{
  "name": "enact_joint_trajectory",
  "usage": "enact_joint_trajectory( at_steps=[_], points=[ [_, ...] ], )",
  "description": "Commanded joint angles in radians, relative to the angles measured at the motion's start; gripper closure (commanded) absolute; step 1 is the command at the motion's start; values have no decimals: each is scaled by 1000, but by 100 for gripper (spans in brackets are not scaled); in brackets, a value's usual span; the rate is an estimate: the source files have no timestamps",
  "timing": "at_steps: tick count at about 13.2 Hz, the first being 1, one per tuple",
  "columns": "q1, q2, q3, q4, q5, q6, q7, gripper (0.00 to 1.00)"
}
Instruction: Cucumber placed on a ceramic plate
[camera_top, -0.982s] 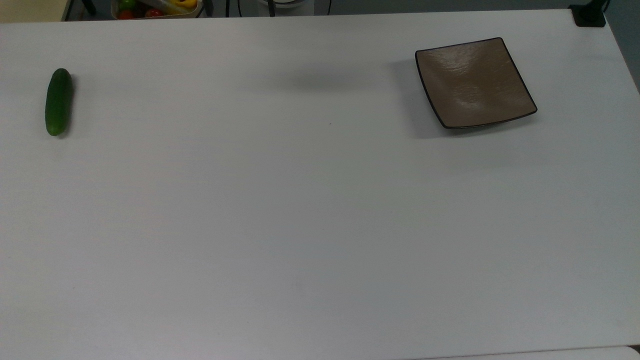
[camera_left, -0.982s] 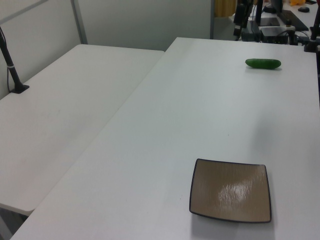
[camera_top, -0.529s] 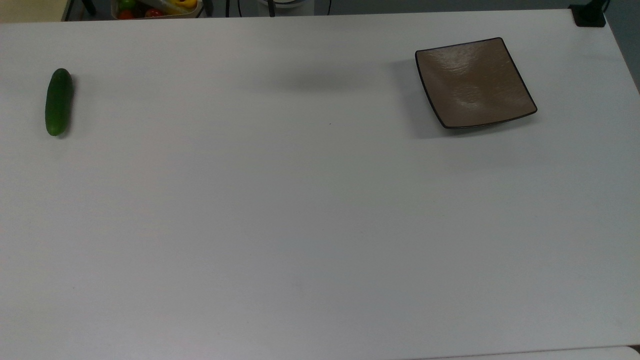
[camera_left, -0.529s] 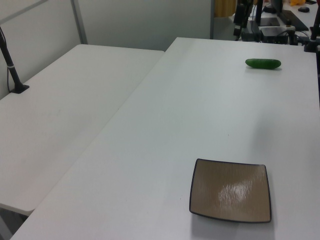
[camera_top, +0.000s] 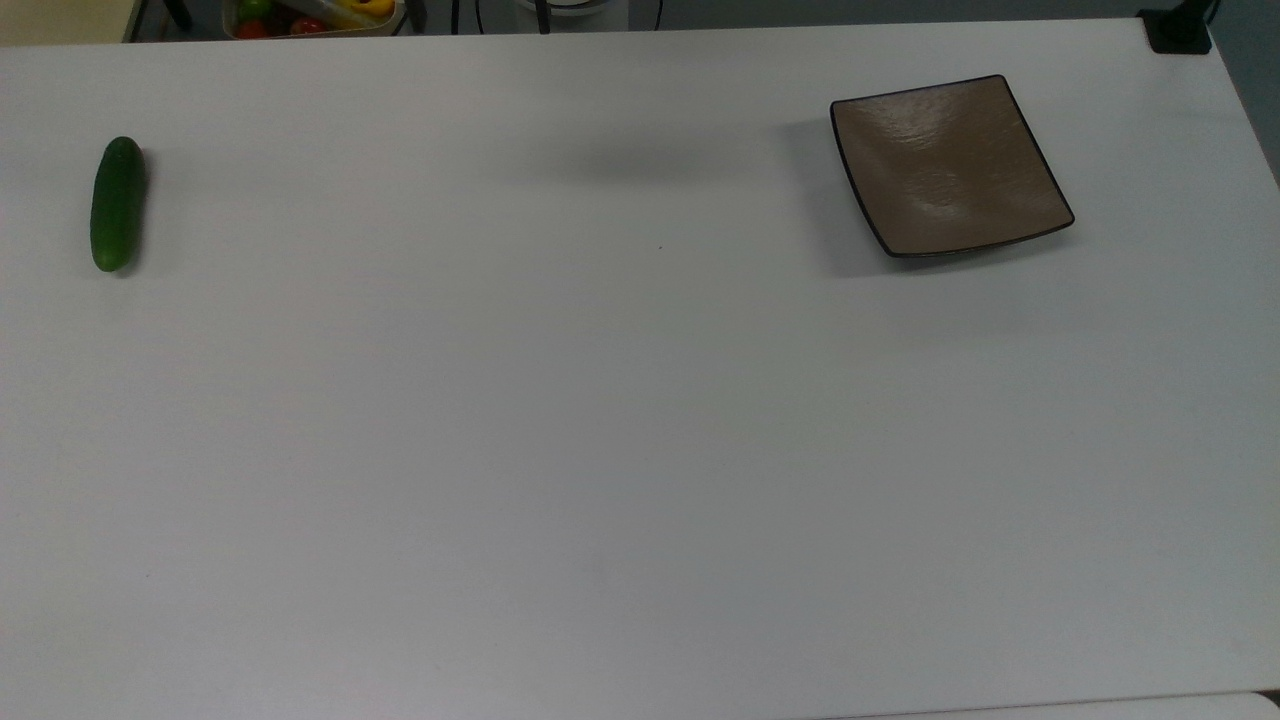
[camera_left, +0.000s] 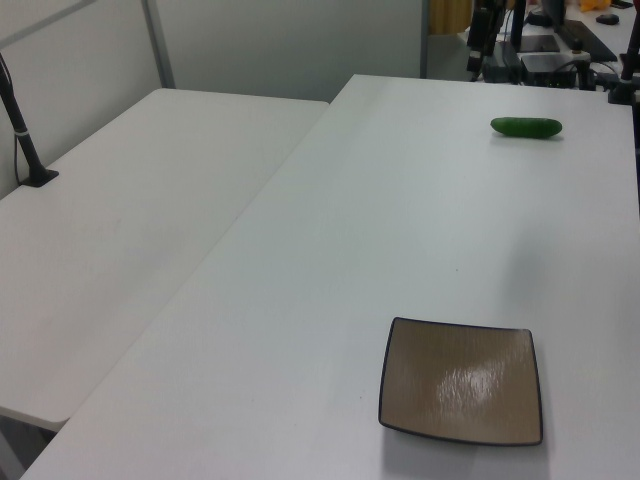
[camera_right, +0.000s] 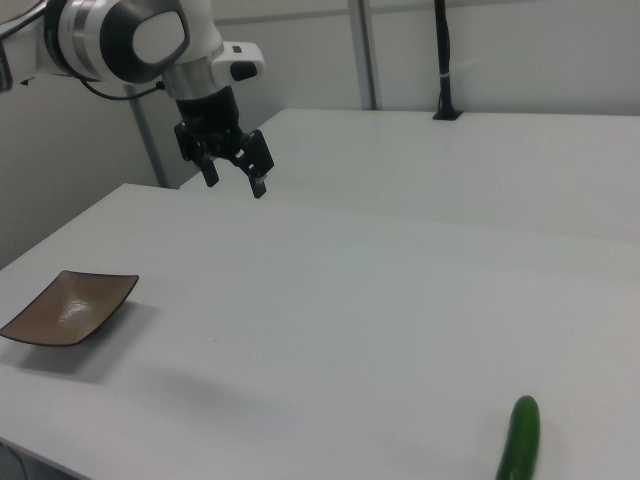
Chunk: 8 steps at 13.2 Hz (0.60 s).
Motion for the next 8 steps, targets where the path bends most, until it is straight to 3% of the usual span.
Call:
enact_joint_trajectory(
  at_steps=[1, 3, 8],
  points=[
    [-11, 2, 2, -8, 15, 11, -97, 0],
    [-25, 2, 2, -15, 15, 8, -214, 0],
    [-29, 0, 2, -22, 15, -9, -230, 0]
  ],
)
